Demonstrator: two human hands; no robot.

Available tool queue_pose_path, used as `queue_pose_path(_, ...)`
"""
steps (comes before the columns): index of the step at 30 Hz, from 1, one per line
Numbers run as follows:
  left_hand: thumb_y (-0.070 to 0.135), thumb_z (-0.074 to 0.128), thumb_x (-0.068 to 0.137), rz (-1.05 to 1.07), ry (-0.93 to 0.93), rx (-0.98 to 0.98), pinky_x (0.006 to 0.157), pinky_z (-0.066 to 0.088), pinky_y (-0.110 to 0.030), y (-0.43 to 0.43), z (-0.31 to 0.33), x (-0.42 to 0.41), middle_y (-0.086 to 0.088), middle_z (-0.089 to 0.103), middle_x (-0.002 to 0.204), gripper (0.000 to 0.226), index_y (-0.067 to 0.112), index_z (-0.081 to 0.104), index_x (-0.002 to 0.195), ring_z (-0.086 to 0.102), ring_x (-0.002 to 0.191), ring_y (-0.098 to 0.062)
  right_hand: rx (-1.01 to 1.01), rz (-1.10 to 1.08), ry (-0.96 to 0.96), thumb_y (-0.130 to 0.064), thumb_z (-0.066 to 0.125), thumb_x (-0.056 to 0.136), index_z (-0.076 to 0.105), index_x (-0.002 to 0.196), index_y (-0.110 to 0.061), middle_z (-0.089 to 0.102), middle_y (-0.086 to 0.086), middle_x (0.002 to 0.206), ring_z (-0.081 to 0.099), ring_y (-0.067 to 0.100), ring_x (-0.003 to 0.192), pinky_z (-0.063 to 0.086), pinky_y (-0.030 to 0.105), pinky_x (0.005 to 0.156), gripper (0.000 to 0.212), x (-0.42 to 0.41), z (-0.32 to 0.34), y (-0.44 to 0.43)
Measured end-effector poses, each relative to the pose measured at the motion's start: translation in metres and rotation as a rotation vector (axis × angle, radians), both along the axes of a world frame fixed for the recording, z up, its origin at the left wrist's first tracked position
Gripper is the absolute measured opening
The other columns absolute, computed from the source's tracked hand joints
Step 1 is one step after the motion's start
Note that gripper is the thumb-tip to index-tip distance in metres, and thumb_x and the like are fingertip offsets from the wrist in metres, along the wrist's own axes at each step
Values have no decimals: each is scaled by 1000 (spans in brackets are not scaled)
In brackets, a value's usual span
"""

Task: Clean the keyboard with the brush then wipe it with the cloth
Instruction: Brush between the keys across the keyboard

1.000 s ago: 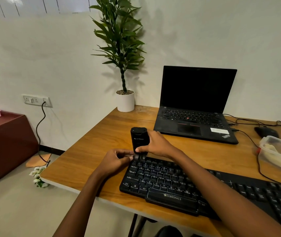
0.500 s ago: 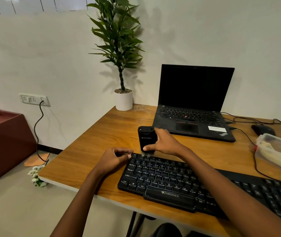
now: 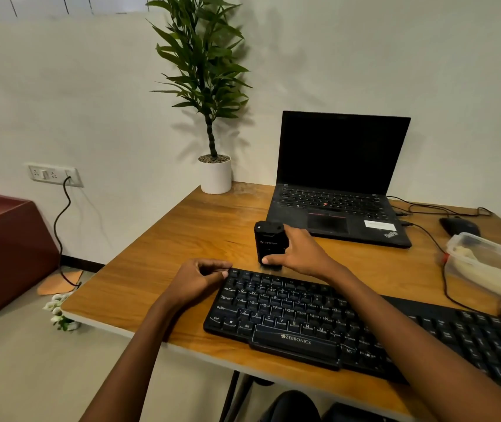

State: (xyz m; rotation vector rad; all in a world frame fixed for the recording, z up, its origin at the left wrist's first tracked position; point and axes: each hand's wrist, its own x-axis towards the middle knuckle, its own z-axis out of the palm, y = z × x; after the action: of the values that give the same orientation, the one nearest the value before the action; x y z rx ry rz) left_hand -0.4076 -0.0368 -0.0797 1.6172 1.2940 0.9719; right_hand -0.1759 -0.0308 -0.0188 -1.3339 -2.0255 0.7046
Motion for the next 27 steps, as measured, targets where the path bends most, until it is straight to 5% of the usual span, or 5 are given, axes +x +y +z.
queue_pose_path(4,10,65,87,1,3,11,81,46,-12,1,0,0,2,67,109,22,14,68,108,60,101,-3,-79,39,76,-18,80,70,51,115,-18,58,-7,108,54,9,100,43,12,77,54,9,0,-7)
queue_pose_path(8,11,65,87,8,21,14,76,43,-8,1,0,1,4,66,110,23,15,68,110,59,100,-1,-7,-31,67,-19,80,70,52,116,-17,60,0,111,53,12,101,43,20,79,53,19,0,-7)
queue_pose_path(12,12,64,87,4,23,11,78,42,-10,1,-1,0,4,66,111,23,16,68,110,59,102,-2,-89,43,62,-17,80,70,48,116,-23,54,-14,108,51,5,103,41,8,77,56,25,2,-13)
queue_pose_path(22,9,64,87,-3,9,10,82,46,-15,1,0,2,-1,67,111,24,12,68,110,61,104,-10,-8,-11,43,-21,79,70,50,120,-18,56,-6,116,51,11,109,41,21,88,58,34,1,-16)
queue_pose_path(27,11,64,87,-30,53,34,97,45,-26,1,-1,-1,3,67,114,24,17,69,110,60,107,-7,-77,33,54,-18,79,71,48,119,-21,53,-16,110,50,2,101,38,3,74,57,43,5,-22)
